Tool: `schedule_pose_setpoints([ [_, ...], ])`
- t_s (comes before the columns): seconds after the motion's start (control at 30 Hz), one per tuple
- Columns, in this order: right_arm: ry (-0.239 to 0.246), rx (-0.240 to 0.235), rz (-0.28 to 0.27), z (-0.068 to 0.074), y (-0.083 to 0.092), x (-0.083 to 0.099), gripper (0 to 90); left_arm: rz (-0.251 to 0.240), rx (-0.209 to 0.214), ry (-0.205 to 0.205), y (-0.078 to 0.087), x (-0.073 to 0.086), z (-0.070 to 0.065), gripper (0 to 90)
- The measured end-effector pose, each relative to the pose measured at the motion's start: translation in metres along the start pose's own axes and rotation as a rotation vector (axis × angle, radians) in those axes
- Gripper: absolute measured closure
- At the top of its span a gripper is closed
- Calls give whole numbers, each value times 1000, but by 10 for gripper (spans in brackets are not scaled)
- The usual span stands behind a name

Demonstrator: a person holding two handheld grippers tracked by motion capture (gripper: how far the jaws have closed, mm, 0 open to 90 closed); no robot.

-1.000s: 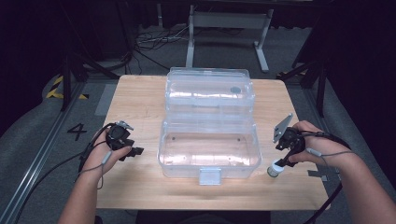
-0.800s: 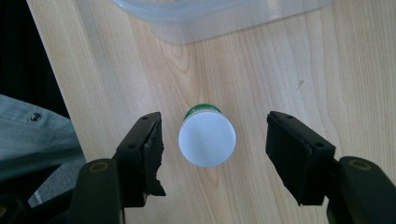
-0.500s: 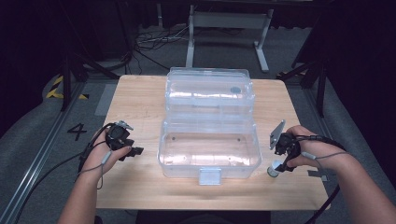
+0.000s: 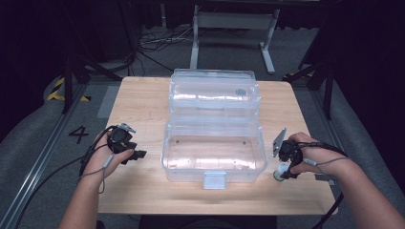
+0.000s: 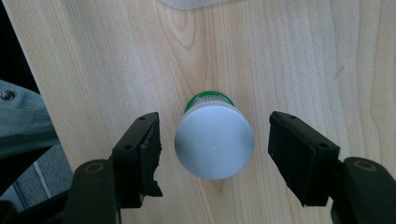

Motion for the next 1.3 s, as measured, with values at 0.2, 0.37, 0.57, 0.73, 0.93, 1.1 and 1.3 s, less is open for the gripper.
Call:
schedule_pose_setpoints([
  [0.2,9,-3,17,1,-5,2,370,-1,1,6,0,0,0,436],
  [0.37,16,-6,26,3,-12,4,380,-1,-1,2,0,0,0,436],
  [0.57,12,-10,33,5,-16,5,405,1,3,4,-1,0,0,435],
  [0.73,10,-4,18,6,-18,3,465,2,-1,0,0,0,0,434],
  [0.93,6,12,19,5,-16,4,501,1,-1,3,0,0,0,434],
  [1.1,4,12,-2,5,-11,2,501,1,4,8,-1,0,-1,434],
  [1.3,-8,4,-5,4,-1,1,502,0,3,7,0,1,0,435],
])
Point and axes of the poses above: each handheld gripper's, and its own axes: y roughly backward along the jaws, x roughly out of its underside, z roughly to its left, the point moved 7 cm from there along -y, roughly forward along the jaws, and after that the axes turned 13 degrees about x, right-handed, at the moved point
